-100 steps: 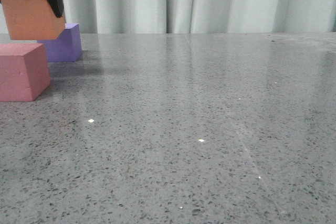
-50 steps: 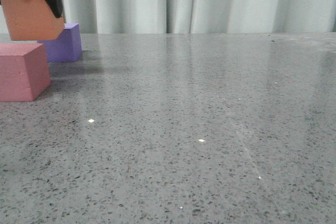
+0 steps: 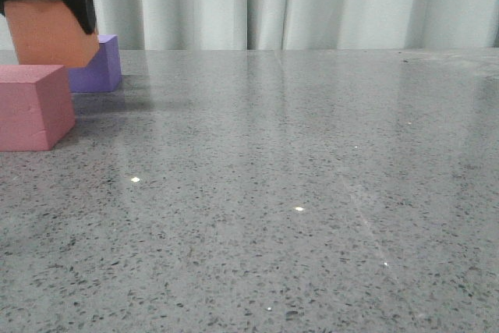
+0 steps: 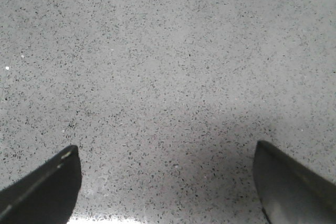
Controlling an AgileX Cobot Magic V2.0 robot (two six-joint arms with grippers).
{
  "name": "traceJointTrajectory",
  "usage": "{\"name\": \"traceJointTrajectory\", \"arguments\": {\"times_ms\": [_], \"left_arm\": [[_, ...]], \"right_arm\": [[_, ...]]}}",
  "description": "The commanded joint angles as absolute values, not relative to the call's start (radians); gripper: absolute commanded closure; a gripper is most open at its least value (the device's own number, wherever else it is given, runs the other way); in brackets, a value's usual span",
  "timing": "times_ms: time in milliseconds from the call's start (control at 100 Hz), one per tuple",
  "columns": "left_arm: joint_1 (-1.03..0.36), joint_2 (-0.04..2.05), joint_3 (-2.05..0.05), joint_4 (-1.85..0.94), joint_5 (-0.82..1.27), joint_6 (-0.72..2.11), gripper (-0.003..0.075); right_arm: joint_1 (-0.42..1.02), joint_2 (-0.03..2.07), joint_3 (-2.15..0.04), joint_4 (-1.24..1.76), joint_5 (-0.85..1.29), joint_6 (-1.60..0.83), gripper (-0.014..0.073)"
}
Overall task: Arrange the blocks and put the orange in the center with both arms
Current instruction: 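Lower the orange cube between the pink and purple cubes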
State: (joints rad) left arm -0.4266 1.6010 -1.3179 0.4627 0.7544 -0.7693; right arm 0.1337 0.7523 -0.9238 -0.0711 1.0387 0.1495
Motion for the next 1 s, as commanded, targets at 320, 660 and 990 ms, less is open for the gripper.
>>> {"name": "traceJointTrajectory", "arguments": {"times_ms": [320, 660, 990], "left_arm": [[-0.423, 1.641, -1.333, 0.479, 0.681, -0.768, 0.0596], [-0.417, 1.654, -1.328, 0.488, 0.662, -0.768, 0.0596], [-0.398, 1.665, -1.328, 0.486, 0.662, -0.766, 0.0596]], "right_arm": [[0.125, 0.748, -0.945, -0.077, 0.981, 0.138, -0.0058], [0.125, 0.748, -0.945, -0.077, 0.981, 0.138, -0.0058], [0.125, 0.748, -0.945, -0.077, 0.981, 0.138, -0.0058]]}}
